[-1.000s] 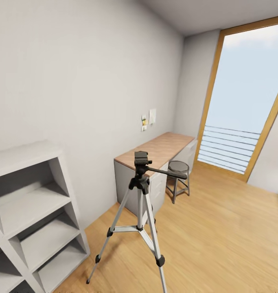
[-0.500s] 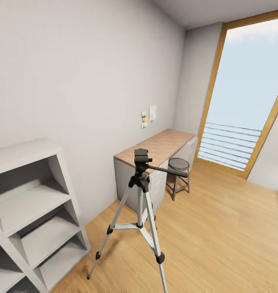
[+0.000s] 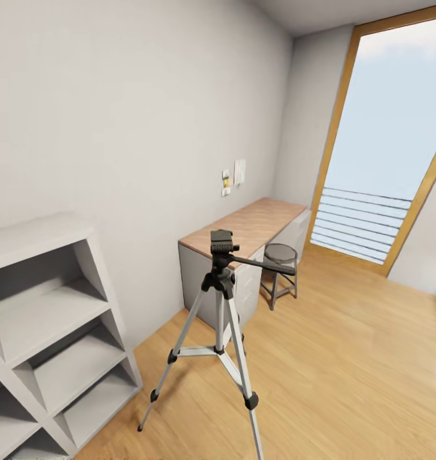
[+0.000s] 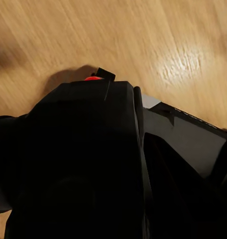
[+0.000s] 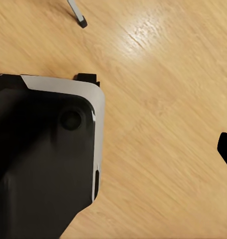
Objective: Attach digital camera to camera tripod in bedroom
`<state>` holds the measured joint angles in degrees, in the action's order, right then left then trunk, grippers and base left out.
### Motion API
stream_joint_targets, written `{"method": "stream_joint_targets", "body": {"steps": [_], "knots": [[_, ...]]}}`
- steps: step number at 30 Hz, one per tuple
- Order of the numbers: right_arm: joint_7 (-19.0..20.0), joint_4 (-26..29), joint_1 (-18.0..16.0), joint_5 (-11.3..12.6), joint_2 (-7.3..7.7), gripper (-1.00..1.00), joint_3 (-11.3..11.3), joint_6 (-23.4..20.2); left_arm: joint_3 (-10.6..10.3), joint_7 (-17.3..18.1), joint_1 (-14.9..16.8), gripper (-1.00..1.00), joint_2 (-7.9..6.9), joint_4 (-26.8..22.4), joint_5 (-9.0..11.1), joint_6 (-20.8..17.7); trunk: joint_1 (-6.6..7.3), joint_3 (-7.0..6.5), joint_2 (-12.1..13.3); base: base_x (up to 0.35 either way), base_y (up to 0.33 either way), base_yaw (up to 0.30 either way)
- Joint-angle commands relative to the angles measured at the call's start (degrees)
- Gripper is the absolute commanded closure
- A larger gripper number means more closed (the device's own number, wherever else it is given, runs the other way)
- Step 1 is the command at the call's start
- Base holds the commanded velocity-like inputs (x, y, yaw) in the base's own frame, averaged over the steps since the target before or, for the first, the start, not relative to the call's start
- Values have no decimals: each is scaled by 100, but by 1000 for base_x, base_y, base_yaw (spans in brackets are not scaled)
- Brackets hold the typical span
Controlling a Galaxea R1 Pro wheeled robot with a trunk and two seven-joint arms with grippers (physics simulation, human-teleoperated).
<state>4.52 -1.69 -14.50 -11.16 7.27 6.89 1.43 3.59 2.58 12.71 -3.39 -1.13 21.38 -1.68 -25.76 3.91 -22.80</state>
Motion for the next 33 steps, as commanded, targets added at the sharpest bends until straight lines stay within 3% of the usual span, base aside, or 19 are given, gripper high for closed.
{"method": "stream_joint_targets", "body": {"steps": [1, 33], "knots": [[13, -15, -9, -53, 3, -100, 49, 15, 31, 30, 4, 100, -2, 1, 12, -17, -3, 22, -13, 0, 0, 0], [19, -18, -9, -53, 5, -100, 49, 24, 33, 32, 4, 100, 4, -10, 5, -17, -3, 320, -13, 0, 0, 0]]}}
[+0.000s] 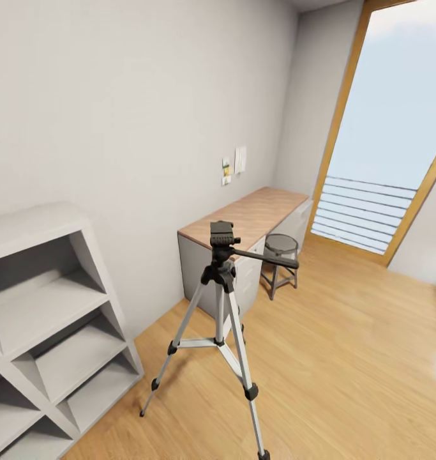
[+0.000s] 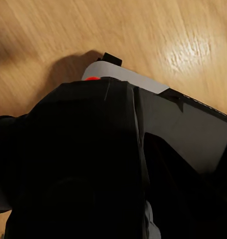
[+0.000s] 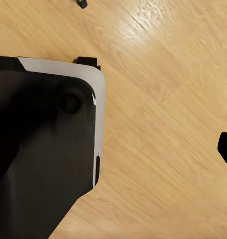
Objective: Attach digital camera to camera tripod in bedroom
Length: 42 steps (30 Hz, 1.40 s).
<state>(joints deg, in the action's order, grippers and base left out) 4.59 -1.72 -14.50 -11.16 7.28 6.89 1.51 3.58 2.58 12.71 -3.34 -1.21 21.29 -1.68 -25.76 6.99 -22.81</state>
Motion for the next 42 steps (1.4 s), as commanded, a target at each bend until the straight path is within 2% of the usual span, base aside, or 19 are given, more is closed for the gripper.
{"method": "stream_joint_targets", "body": {"steps": [1, 42], "knots": [[11, -17, -9, -53, 4, -100, 49, 16, 33, 32, 3, 100, -3, -2, 15, -17, -3, 21, -12, 0, 0, 0], [9, -19, -9, -55, -1, -100, 46, 2, 29, 32, 3, 100, -8, -3, 16, -17, -3, 402, -12, 0, 0, 0]]}}
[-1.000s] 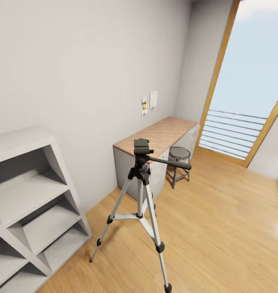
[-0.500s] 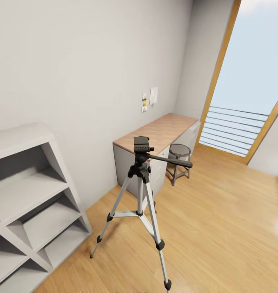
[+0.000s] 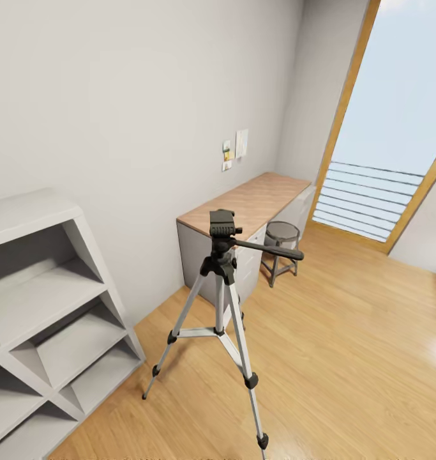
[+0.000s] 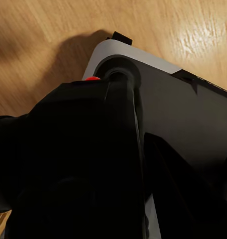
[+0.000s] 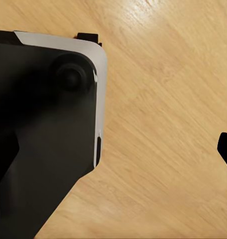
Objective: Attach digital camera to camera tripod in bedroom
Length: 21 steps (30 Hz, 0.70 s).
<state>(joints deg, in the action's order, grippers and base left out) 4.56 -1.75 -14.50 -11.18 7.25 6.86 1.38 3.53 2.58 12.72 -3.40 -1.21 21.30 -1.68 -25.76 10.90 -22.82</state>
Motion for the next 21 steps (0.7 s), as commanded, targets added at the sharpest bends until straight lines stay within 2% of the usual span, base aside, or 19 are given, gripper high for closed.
{"method": "stream_joint_targets", "body": {"steps": [1, 11, 21], "knots": [[12, -16, -9, -53, 3, -100, 50, 14, 34, 32, 3, 100, -2, -2, 15, -17, -3, 20, -11, 0, 0, 0], [3, -18, -9, -51, 4, -100, 52, -71, 59, 32, 3, 100, 12, -2, 23, -17, -3, 113, -11, 0, 0, 0], [9, -18, 261, -32, -5, -100, 52, -205, 75, 32, 3, 100, 39, 70, 42, -11, -3, 206, -11, 0, 0, 0]]}}
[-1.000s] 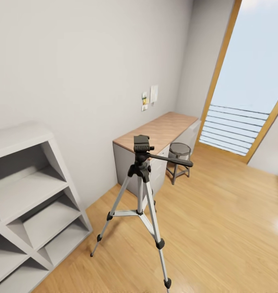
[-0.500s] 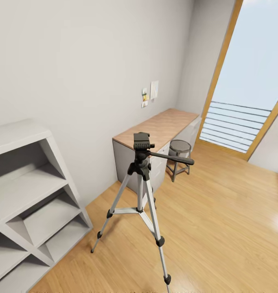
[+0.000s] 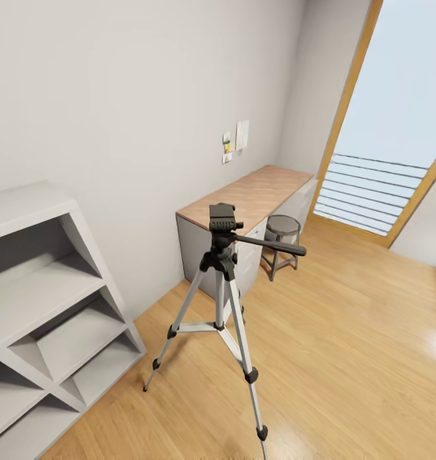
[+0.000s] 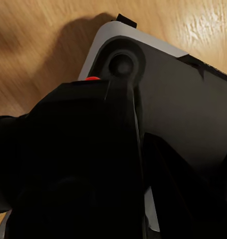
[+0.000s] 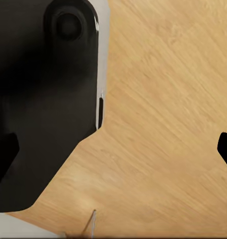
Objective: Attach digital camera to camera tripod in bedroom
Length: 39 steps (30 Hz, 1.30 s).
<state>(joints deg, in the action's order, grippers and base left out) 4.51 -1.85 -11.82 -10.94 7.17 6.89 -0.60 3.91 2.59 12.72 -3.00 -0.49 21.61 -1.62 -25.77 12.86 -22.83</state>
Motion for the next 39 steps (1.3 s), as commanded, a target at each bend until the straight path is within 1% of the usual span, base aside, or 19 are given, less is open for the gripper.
{"method": "stream_joint_targets", "body": {"steps": [1, 20, 39], "knots": [[14, -8, -3, -56, 3, -100, 49, -7, 36, 31, 3, 100, -5, 3, 12, -16, -2, 19, -11, 0, 0, 0], [15, -8, 13, -71, -8, -100, 47, -44, 31, 30, 3, 100, -8, 24, 49, -13, -2, 196, -11, 0, 0, 0], [15, -1, 14, -87, -2, -100, 48, 7, 31, 24, 3, 100, -8, 31, 45, -14, -2, 372, -11, 0, 0, 0]]}}
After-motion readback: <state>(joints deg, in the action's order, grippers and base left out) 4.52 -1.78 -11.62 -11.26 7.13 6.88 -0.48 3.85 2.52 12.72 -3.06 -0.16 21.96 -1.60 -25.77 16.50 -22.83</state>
